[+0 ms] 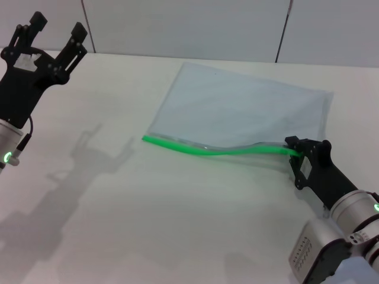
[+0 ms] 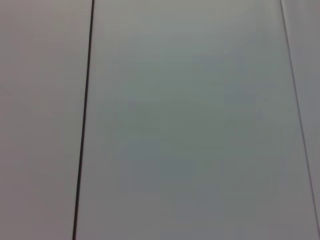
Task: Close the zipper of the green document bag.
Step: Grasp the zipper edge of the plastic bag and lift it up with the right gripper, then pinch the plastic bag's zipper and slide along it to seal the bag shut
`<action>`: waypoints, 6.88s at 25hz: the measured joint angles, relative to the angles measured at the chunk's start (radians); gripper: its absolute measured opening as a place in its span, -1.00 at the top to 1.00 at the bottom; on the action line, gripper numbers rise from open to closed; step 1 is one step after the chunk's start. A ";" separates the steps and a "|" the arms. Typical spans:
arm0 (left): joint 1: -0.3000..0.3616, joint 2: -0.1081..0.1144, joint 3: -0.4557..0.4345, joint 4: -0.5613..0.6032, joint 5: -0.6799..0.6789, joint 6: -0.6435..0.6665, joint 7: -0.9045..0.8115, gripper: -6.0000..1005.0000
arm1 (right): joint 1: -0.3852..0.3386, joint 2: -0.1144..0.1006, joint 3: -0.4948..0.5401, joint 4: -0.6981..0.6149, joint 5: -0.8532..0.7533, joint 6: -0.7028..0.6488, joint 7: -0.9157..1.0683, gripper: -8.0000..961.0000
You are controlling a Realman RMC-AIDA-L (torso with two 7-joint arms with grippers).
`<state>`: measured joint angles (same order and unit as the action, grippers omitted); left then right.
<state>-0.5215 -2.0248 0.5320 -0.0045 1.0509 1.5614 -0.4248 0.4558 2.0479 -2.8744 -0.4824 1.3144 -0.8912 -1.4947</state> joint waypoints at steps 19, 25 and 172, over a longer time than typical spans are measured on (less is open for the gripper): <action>-0.066 -0.004 0.006 -0.008 0.224 -0.132 0.171 -0.69 | 0.024 0.000 0.000 -0.017 -0.004 0.012 -0.006 0.87; -0.114 -0.009 0.114 -0.017 0.333 -0.210 0.277 -0.69 | 0.034 0.000 0.000 -0.036 -0.008 0.010 -0.005 0.86; -0.210 -0.023 0.275 -0.138 0.394 -0.313 1.207 0.68 | 0.066 0.000 -0.002 -0.128 -0.200 0.057 -0.019 0.68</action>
<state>-0.7316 -2.0478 0.8068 -0.1426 1.4450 1.2480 0.7823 0.5215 2.0478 -2.8762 -0.6105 1.1149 -0.8340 -1.5141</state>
